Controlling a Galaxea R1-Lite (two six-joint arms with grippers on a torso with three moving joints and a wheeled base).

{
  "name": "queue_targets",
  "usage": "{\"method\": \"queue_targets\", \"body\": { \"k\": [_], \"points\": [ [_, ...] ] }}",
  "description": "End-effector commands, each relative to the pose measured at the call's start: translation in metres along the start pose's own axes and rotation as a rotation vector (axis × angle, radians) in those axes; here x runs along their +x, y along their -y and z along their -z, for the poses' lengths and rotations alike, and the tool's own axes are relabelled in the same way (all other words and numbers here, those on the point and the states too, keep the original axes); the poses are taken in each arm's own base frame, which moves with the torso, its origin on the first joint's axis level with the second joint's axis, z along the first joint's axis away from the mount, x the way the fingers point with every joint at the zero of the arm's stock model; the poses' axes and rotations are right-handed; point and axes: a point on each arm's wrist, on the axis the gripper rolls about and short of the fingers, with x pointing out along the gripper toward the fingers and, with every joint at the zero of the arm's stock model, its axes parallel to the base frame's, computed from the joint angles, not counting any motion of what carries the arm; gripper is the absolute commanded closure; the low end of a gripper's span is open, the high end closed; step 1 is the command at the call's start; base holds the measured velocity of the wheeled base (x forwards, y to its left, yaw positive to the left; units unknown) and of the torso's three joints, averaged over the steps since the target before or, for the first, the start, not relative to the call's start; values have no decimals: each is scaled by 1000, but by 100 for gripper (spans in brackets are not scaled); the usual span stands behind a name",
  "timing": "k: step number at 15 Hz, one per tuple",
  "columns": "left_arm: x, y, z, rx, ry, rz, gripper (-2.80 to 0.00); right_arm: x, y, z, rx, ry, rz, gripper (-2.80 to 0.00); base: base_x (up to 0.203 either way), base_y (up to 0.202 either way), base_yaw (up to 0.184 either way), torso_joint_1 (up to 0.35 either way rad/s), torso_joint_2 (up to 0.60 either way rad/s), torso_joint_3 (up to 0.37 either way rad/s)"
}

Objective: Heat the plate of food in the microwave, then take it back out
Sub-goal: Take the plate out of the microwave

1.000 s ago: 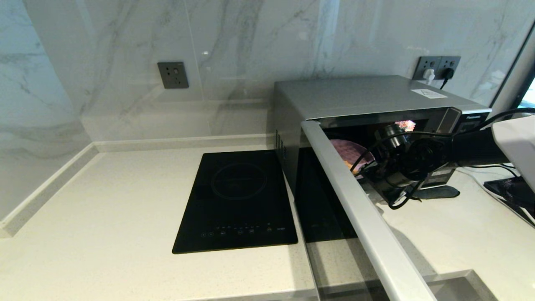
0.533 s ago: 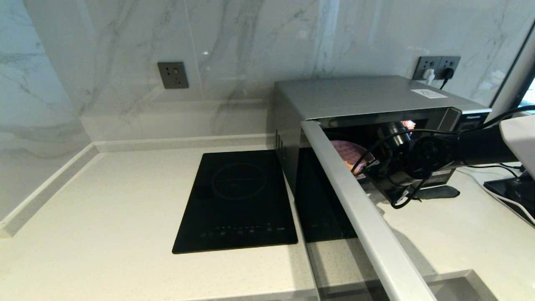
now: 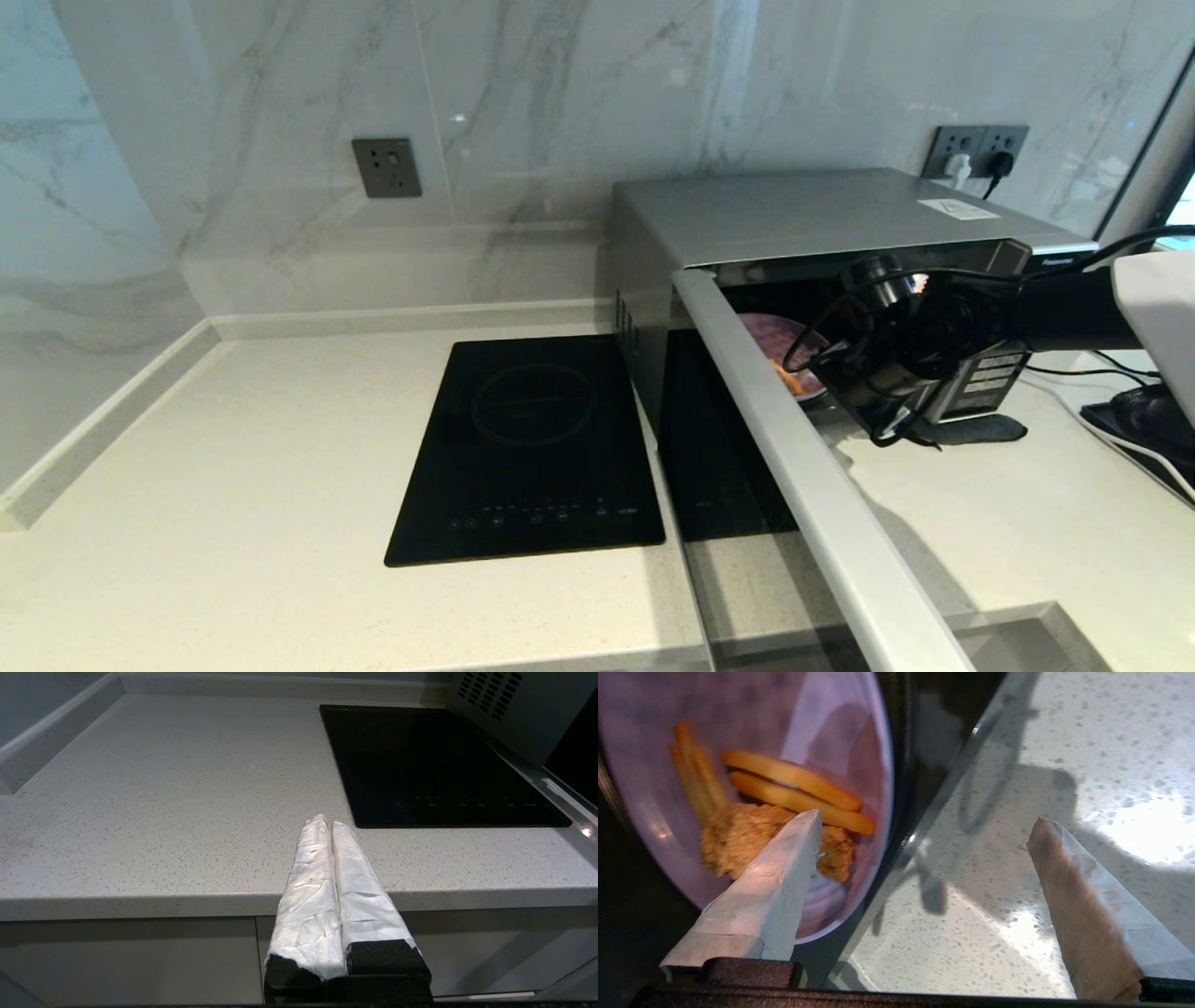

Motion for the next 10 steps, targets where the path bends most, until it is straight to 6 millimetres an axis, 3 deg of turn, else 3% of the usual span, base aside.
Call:
{"method": "queue_targets", "body": {
  "k": [1, 10],
  "points": [
    [0, 0, 0, -1, -1, 0, 0, 4, 0, -3, 11, 0, 14, -280, 0, 0, 0, 0, 0, 0],
    [0, 0, 0, -1, -1, 0, 0, 16, 2, 0, 7, -8, 35, -280, 0, 0, 0, 0, 0, 0]
  ]
}}
